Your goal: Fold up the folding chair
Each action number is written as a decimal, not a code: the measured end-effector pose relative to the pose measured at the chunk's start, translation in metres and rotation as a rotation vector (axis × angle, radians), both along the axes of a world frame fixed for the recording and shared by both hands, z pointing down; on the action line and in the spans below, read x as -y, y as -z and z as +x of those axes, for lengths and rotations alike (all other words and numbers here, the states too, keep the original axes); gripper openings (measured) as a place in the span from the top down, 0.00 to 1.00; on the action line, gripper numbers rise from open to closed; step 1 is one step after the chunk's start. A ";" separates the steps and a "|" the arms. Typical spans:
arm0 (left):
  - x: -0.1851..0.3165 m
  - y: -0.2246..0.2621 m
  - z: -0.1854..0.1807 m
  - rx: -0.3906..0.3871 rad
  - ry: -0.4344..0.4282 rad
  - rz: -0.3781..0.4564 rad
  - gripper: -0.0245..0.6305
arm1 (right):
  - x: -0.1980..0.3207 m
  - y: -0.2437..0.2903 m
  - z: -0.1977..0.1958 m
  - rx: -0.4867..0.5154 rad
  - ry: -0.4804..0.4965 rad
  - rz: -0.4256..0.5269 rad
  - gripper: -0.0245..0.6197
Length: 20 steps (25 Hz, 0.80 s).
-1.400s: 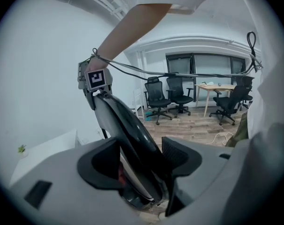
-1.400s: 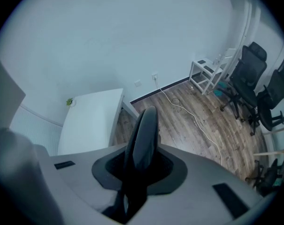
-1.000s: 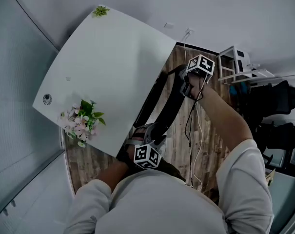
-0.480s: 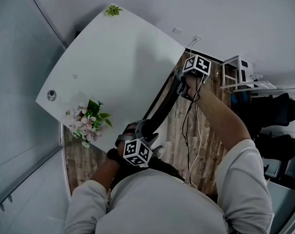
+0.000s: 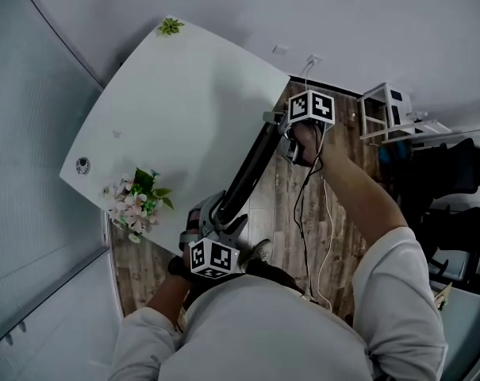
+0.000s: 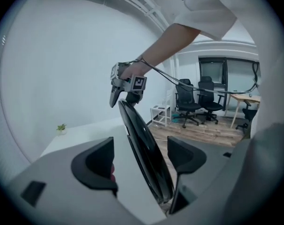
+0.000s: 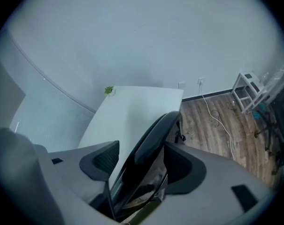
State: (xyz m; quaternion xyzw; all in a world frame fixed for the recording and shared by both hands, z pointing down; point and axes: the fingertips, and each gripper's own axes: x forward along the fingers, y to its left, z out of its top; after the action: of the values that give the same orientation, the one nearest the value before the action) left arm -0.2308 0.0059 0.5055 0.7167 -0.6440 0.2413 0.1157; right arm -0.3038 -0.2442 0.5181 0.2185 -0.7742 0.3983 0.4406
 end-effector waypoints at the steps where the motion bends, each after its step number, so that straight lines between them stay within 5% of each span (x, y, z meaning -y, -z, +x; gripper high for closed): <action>1: 0.001 0.007 -0.002 0.008 0.023 0.013 0.41 | 0.000 0.004 0.002 0.026 -0.006 0.002 0.48; 9: 0.005 0.040 0.002 0.044 0.129 0.055 0.41 | 0.001 0.045 0.042 0.240 -0.036 0.060 0.54; 15: 0.029 0.102 0.025 -0.033 0.139 0.173 0.45 | -0.006 0.116 0.133 0.386 0.076 0.421 0.69; 20: 0.069 0.147 0.067 -0.088 0.065 0.246 0.57 | -0.018 0.182 0.242 0.443 0.048 0.752 0.76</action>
State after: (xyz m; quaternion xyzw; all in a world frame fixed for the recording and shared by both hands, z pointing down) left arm -0.1641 -0.0630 0.3589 0.7141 -0.6859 0.1249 0.0627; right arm -0.0614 -0.2264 0.3364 0.2550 -0.9461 0.1155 0.1629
